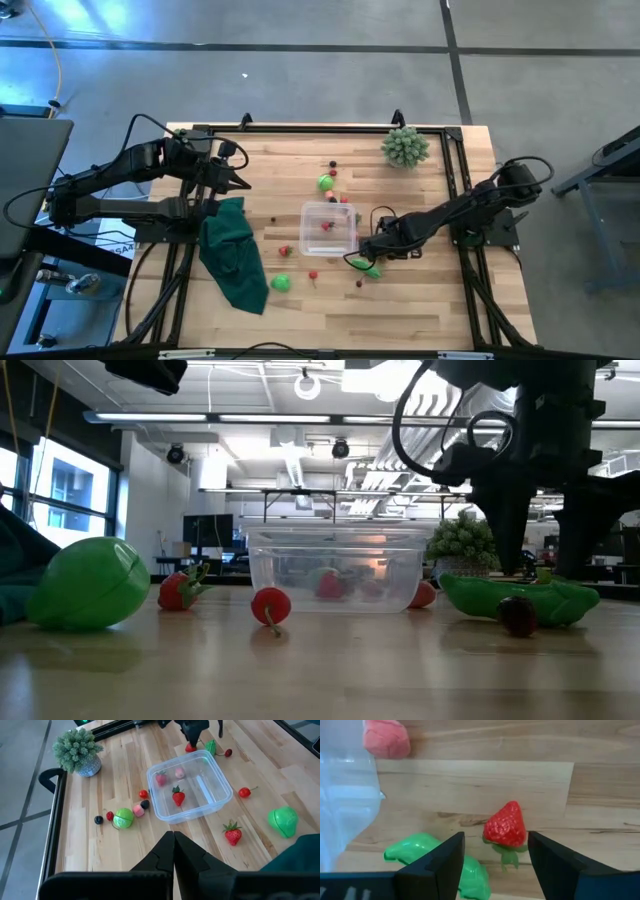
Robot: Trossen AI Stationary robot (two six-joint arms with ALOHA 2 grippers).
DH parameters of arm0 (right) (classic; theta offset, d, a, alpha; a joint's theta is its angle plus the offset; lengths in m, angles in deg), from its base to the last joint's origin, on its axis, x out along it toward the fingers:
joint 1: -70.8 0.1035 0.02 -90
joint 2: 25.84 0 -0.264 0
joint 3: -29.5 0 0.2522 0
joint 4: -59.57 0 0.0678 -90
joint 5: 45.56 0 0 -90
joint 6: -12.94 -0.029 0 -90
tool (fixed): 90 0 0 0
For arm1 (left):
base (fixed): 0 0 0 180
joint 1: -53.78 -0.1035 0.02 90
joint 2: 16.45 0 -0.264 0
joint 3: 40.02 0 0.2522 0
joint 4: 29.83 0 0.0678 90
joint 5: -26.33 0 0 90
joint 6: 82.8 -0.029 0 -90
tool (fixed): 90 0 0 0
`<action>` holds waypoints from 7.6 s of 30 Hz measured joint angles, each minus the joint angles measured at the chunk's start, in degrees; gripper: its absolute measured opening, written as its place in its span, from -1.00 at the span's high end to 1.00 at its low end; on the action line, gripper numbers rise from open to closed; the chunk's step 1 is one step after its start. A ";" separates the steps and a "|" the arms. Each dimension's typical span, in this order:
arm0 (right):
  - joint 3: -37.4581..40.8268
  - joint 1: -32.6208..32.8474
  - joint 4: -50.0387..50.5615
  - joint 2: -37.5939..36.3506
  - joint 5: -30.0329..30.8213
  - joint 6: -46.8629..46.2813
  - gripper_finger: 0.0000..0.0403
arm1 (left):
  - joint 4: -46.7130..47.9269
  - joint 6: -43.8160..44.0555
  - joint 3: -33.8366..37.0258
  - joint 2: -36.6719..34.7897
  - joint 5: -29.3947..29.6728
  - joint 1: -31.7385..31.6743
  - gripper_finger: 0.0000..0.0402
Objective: Pick and placing Produce into tupperware
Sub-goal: Put the red strawberry into the transparent bin, then put the green pea into the transparent bin
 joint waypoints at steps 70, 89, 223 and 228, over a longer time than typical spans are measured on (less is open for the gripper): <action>0.04 -0.04 -3.41 5.43 1.57 0.06 0.30 | 0.00 0.02 0.00 0.00 0.00 0.00 1.00; -7.66 0.11 -0.46 3.05 11.60 10.69 0.30 | 0.00 0.02 0.00 0.00 -0.02 -0.01 1.00; -10.71 5.62 -0.44 5.65 3.25 46.89 0.10 | 0.02 0.00 0.00 0.00 0.00 0.00 1.00; -10.67 4.07 -0.27 5.65 1.67 52.73 0.10 | 0.01 0.01 0.00 0.00 0.00 -0.01 1.00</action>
